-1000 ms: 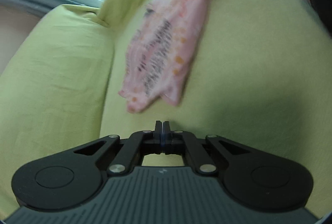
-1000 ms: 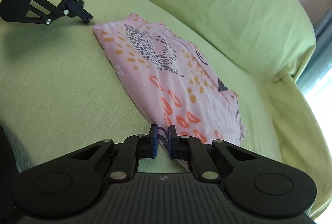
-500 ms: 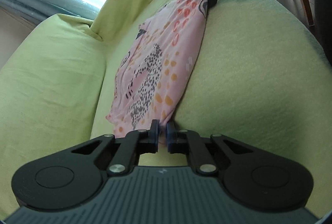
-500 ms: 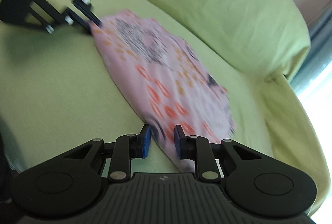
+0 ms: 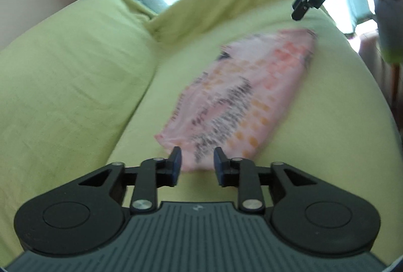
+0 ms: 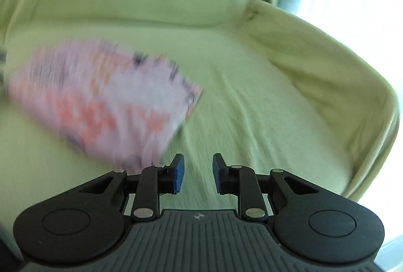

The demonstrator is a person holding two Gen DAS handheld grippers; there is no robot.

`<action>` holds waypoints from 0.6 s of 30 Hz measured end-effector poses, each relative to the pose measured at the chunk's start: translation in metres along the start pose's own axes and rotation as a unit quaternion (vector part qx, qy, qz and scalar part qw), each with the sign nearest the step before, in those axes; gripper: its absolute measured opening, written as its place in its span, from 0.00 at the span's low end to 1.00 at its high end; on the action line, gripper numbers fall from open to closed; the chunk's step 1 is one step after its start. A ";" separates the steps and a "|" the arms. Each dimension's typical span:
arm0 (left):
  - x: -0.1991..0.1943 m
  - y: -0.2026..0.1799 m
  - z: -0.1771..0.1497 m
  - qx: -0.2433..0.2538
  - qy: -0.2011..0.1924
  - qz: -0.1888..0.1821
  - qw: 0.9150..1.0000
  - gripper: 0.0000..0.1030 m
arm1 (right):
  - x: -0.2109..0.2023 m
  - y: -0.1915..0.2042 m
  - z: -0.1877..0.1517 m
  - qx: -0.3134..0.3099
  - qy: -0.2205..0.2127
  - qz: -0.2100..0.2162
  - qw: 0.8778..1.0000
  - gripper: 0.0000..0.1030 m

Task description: Fold clothes

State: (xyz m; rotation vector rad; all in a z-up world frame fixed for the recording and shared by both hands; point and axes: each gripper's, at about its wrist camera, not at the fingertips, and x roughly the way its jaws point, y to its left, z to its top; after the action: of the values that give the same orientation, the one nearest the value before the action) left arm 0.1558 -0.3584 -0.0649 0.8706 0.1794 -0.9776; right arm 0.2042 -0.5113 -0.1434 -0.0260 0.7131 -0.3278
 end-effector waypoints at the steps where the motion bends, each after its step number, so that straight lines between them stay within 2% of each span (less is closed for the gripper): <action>1: 0.007 0.003 0.005 -0.010 -0.004 -0.004 1.000 0.31 | -0.002 -0.005 0.006 0.033 -0.014 0.020 0.999 0.33; 3: 0.022 0.006 0.016 -0.028 -0.011 -0.014 0.999 0.31 | -0.001 -0.016 0.018 0.098 -0.038 0.073 0.992 0.34; 5: 0.040 0.006 0.023 -0.036 -0.007 -0.031 0.999 0.31 | 0.008 -0.022 0.028 0.145 -0.045 0.142 0.978 0.34; 6: 0.048 0.006 0.025 -0.034 -0.002 -0.037 0.999 0.31 | 0.016 -0.021 0.032 0.151 -0.038 0.173 0.973 0.34; 8: 0.063 0.005 0.023 -0.026 0.011 -0.044 0.999 0.33 | 0.035 -0.012 0.037 0.128 -0.004 0.210 0.969 0.34; 9: 0.069 0.005 0.019 -0.023 0.018 -0.044 0.999 0.34 | 0.042 -0.007 0.037 0.108 0.016 0.216 0.970 0.34; 10: 0.075 0.007 0.015 -0.020 0.023 -0.043 0.999 0.34 | 0.047 -0.003 0.036 0.086 0.026 0.204 0.975 0.31; 11: 0.076 0.011 0.011 -0.025 0.021 -0.045 0.998 0.38 | 0.051 0.000 0.035 0.065 0.033 0.191 0.979 0.24; 12: 0.076 0.016 0.009 -0.033 0.022 -0.044 0.998 0.39 | 0.051 -0.002 0.036 0.054 0.031 0.175 0.983 0.13; 13: 0.076 0.021 0.009 -0.042 0.027 -0.042 0.998 0.39 | 0.050 -0.004 0.037 0.046 0.029 0.157 0.986 0.07; 14: 0.077 0.026 0.009 -0.047 0.033 -0.035 0.998 0.39 | 0.049 -0.011 0.040 0.054 0.026 0.124 0.990 0.13; 15: 0.076 0.033 0.007 -0.059 0.033 -0.027 0.997 0.39 | 0.049 -0.019 0.041 0.066 0.022 0.098 0.993 0.28; 16: 0.075 0.041 0.006 -0.075 0.030 -0.020 0.997 0.39 | 0.048 -0.032 0.040 0.104 0.015 0.107 0.989 0.34; 18: 0.079 0.060 0.002 -0.134 0.036 -0.018 0.990 0.39 | 0.048 -0.058 0.038 0.178 0.002 0.126 0.976 0.35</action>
State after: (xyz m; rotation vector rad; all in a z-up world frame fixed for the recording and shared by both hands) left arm 0.2480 -0.3956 -0.0691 0.6582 0.3796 -0.9311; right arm 0.2459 -0.5842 -0.1374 0.4032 0.6441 -0.2086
